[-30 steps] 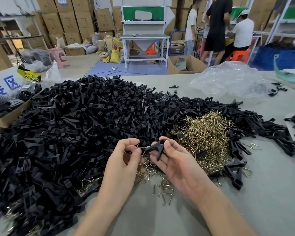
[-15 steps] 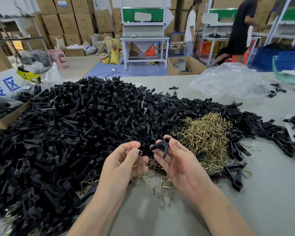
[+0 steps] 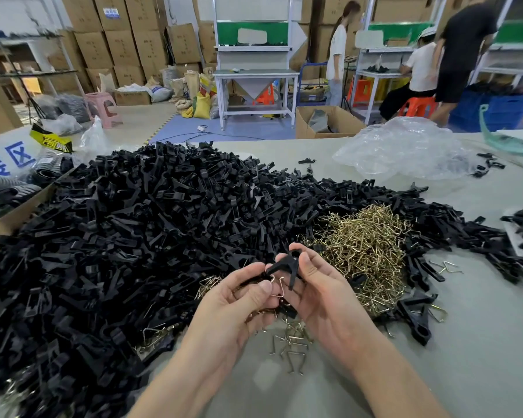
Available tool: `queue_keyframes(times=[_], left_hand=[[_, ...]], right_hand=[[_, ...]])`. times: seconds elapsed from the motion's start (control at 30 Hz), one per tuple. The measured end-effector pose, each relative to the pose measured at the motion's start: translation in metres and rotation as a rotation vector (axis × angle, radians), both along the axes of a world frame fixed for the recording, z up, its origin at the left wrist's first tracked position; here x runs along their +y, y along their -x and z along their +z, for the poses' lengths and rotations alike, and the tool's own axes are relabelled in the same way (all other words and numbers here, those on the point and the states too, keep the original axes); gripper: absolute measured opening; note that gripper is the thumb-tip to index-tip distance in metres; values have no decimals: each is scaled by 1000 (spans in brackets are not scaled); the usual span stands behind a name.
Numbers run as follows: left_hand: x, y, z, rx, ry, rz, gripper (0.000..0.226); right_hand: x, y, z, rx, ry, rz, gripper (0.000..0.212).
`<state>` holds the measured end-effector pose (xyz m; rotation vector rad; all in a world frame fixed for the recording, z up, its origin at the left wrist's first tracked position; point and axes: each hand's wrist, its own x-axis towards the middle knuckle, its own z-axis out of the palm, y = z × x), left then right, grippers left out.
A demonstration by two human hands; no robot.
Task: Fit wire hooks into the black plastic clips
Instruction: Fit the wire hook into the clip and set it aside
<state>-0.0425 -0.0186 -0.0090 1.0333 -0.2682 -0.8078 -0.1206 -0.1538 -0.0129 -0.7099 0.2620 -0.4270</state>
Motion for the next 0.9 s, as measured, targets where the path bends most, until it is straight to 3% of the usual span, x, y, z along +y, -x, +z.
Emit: queue_keyframes(times=[0.2,0.37,0.6,0.77,0.9], left_hand=[[-1,4,1,-6,-24,23,43],[-3,7,-1,-44,-65,127,29],[-2,9,-2,-174,-126,103,26],[-3,10,-1,21,-24,124,30],[-4,8,-5,4,-72,129,26]], right_hand=[[5,-2,-3,22,185,23,27],[7,-4,-6,4,226,23,27],[7,-5,-8,10,253,14,28],[7,-5,-10,14,288,-1,18],[9,-5,-13,51,390,-3,16]])
